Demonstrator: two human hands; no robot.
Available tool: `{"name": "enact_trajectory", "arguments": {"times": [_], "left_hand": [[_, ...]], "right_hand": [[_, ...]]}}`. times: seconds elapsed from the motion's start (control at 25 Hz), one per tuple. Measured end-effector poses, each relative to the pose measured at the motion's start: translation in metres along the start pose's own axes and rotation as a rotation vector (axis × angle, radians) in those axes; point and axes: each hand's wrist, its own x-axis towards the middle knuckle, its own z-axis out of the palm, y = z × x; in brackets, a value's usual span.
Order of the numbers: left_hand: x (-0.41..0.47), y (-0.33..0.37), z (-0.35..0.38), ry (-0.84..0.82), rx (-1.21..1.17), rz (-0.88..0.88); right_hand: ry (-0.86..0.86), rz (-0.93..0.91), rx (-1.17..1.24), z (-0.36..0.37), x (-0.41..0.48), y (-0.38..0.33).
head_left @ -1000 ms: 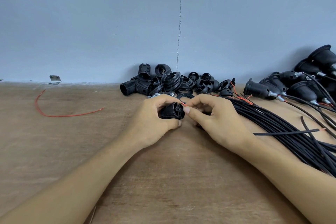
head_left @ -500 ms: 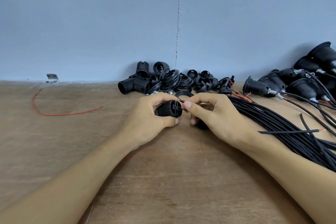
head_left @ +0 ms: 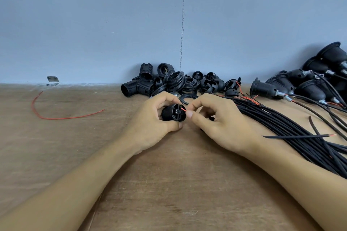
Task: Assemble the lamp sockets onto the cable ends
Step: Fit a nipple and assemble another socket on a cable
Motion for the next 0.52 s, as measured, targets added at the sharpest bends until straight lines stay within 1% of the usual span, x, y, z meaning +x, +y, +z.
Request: {"name": "enact_trajectory", "arguments": {"times": [0.16, 0.32, 0.52], "left_hand": [[0.0000, -0.0014, 0.0018, 0.029, 0.048, 0.044], [-0.0001, -0.0016, 0.0040, 0.027, 0.104, 0.099], [0.0005, -0.0038, 0.0039, 0.029, 0.162, 0.122]], "right_hand": [[0.035, 0.075, 0.033, 0.0033, 0.0018, 0.0000], [0.044, 0.130, -0.006, 0.0062, 0.0031, -0.0034], [0.020, 0.150, 0.026, 0.0052, 0.0024, -0.0048]]}}
